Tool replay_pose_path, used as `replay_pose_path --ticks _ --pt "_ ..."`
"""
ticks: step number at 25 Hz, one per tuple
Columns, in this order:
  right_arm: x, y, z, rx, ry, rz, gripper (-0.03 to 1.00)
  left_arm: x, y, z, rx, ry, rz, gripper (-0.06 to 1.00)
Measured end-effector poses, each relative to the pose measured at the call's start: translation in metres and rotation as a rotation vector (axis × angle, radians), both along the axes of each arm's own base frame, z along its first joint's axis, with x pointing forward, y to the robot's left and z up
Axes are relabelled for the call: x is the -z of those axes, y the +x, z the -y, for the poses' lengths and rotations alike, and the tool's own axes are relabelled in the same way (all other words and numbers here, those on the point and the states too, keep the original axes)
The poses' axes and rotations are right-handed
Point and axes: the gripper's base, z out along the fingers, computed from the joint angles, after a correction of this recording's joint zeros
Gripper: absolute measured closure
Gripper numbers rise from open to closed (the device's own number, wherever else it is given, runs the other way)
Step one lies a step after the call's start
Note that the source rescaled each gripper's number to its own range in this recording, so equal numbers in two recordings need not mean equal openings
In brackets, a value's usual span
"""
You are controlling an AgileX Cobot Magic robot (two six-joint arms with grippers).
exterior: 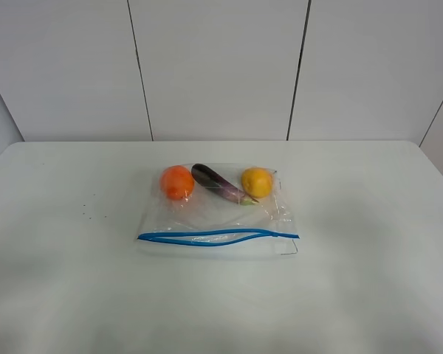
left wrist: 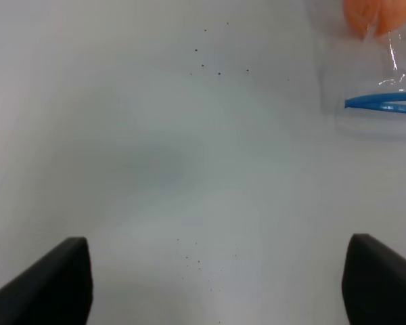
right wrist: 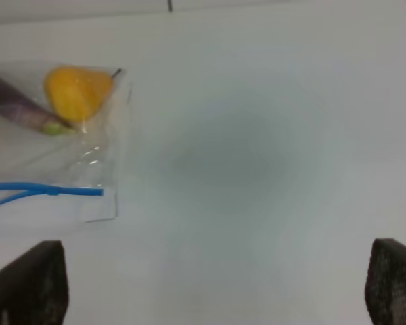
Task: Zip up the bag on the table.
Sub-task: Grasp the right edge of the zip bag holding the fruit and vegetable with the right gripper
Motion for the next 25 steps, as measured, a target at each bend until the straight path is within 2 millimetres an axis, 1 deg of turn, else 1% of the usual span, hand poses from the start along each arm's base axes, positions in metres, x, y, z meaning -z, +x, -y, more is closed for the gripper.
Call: replay_pose_path --ticks 3,5,7,10,13,16,20,25 --pt "-0.016 0.035 -0.001 -0.004 0.010 -0.109 0.00 0.000 0.000 0.000 0.000 0.000 0.000 -0.06" --pt "-0.023 0.064 -0.002 -0.004 0.009 -0.195 0.00 0.000 0.000 0.000 0.000 0.000 0.000 -0.06" --pt "-0.025 0.092 -0.003 -0.016 -0.004 -0.271 0.01 0.000 0.000 0.000 0.000 0.000 0.000 -0.06" --pt "-0.021 0.132 -0.005 -0.025 0.009 -0.386 0.02 0.000 0.000 0.000 0.000 0.000 0.000 -0.06" --pt "-0.006 0.170 -0.008 -0.031 0.046 -0.491 0.02 0.000 0.000 0.000 0.000 0.000 0.000 -0.06" --pt "0.013 0.197 -0.012 -0.040 0.088 -0.555 0.02 0.000 0.000 0.000 0.000 0.000 0.000 -0.06" --pt "0.042 0.223 -0.018 -0.070 0.142 -0.609 0.03 0.000 0.000 0.000 0.001 0.001 0.000 -0.06" --pt "0.074 0.250 -0.027 -0.125 0.220 -0.630 0.05 0.000 0.000 0.000 0.001 0.001 0.000 -0.06"
